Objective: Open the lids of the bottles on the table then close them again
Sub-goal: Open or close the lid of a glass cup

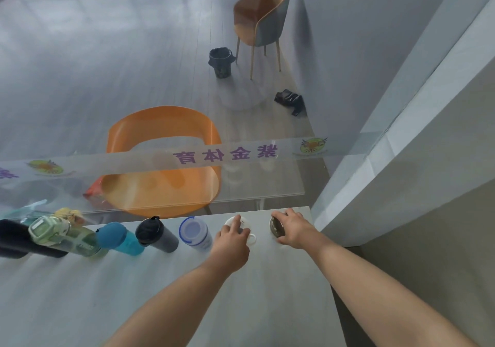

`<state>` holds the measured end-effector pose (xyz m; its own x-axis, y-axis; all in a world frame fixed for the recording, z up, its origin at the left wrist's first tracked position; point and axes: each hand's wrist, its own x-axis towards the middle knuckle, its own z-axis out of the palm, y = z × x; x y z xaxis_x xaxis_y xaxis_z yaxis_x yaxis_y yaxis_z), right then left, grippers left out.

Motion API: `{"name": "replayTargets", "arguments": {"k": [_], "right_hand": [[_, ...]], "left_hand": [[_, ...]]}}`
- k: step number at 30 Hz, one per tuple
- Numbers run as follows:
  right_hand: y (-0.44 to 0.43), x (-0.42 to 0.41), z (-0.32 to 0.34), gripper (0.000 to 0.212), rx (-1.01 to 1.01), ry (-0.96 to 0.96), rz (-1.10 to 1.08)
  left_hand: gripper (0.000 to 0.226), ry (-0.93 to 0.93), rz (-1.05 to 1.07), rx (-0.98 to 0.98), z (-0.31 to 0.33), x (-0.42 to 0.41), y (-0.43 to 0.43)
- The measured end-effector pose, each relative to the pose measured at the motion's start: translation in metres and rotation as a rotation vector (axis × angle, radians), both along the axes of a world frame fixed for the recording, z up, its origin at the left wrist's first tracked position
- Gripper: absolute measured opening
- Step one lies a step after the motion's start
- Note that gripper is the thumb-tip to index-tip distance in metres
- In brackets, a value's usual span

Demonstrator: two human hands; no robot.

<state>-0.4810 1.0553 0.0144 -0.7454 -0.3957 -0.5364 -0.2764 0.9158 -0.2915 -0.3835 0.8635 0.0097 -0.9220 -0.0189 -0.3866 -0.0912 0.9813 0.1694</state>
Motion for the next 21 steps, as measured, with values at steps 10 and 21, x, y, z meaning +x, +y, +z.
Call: {"name": "replayTargets", "arguments": {"k": [10, 21], "right_hand": [[-0.001, -0.002, 0.0, 0.081, 0.05, -0.016, 0.023], [0.001, 0.005, -0.003, 0.084, 0.027, 0.008, 0.005]], "left_hand": [[0.048, -0.022, -0.012, -0.017, 0.0, -0.003, -0.001], [0.084, -0.12, 0.084, 0.031, -0.009, -0.012, -0.009]]}}
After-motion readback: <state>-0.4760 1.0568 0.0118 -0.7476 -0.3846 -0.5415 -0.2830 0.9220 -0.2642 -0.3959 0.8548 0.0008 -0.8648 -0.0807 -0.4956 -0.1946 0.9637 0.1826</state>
